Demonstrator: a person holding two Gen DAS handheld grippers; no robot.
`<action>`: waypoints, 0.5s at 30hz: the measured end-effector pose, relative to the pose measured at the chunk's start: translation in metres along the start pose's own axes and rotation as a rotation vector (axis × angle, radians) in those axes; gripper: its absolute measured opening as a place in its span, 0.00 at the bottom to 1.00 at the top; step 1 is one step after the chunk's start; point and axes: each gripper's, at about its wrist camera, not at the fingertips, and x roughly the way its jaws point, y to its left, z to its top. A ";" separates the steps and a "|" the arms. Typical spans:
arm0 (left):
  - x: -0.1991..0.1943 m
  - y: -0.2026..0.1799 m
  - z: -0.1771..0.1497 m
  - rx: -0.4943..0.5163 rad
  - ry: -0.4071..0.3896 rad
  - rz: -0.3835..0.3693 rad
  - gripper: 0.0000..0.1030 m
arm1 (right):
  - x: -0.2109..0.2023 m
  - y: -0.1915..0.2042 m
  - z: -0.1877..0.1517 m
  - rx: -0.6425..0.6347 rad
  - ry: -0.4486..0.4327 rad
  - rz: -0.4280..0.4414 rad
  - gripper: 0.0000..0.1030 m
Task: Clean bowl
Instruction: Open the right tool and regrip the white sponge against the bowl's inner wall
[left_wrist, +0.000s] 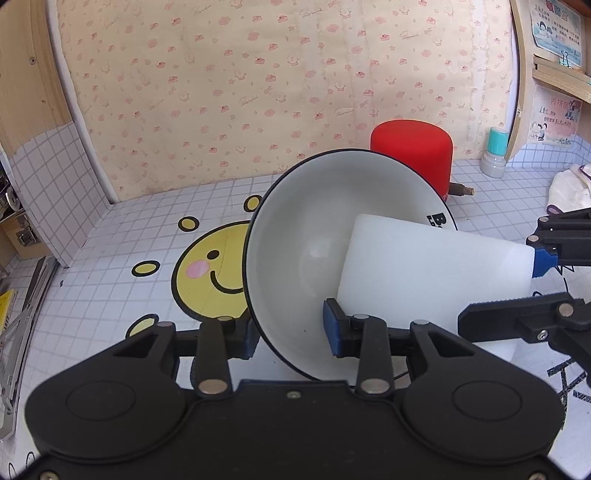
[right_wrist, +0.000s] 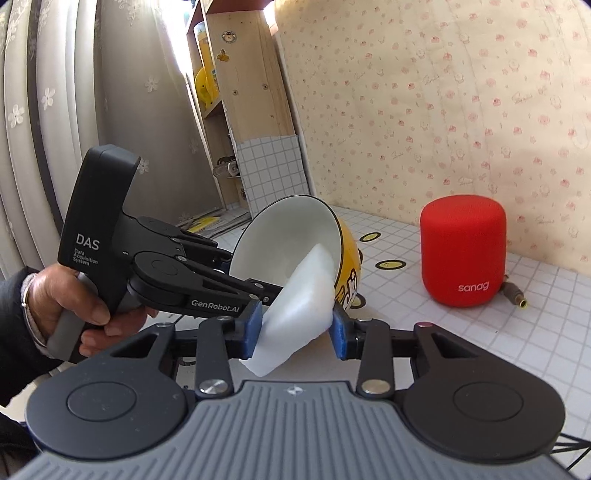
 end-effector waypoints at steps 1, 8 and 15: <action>0.000 0.001 0.000 -0.003 0.002 0.000 0.38 | -0.001 0.000 0.001 -0.002 -0.005 0.004 0.35; -0.001 -0.002 -0.003 0.012 -0.007 0.014 0.38 | -0.004 0.019 -0.001 -0.143 -0.054 0.029 0.28; -0.001 -0.006 -0.004 0.037 -0.019 0.027 0.38 | -0.002 0.007 0.003 -0.054 -0.070 -0.012 0.28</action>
